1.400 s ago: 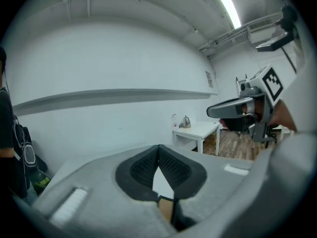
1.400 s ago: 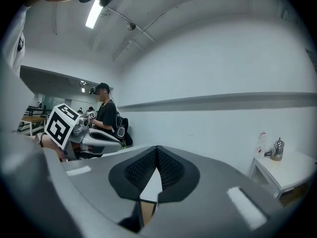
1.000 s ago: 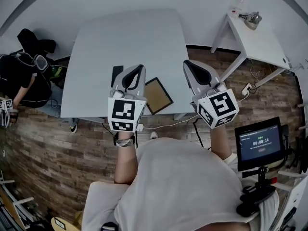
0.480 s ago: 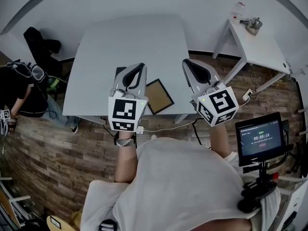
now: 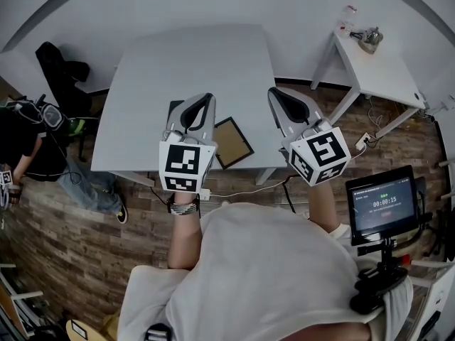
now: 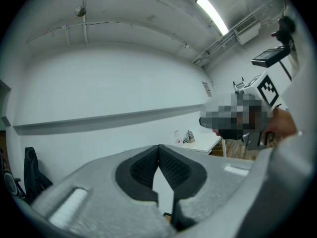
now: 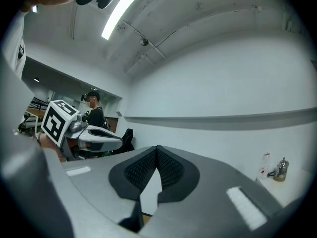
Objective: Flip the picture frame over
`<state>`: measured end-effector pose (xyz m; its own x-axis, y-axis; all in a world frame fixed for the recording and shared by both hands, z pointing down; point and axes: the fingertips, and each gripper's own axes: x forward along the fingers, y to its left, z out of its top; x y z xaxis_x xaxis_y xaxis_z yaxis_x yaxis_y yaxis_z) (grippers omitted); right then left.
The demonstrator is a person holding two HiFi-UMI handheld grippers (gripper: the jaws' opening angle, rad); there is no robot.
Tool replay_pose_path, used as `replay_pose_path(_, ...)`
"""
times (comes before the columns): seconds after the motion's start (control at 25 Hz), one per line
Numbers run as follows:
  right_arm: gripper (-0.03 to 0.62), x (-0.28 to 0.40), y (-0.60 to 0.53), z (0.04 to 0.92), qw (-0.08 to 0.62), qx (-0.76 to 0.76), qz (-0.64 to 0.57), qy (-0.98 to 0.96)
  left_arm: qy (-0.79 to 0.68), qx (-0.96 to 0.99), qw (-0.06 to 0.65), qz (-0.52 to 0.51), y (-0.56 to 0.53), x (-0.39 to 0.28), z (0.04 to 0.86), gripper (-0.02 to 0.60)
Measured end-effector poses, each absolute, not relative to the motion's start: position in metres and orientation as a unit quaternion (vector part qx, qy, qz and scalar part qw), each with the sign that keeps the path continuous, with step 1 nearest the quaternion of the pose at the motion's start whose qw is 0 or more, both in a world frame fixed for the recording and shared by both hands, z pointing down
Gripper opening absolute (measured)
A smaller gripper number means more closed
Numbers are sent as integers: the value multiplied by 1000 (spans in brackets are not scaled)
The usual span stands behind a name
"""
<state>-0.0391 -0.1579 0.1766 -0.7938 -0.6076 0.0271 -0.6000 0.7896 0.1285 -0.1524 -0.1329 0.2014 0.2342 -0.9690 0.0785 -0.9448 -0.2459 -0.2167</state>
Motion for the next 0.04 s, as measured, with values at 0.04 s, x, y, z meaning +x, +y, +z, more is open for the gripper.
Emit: replay_pose_path(0.04, 2, -39, -158, 177, 34, 319, -56, -945, 611, -783, 61, -99, -133, -152, 202, 6)
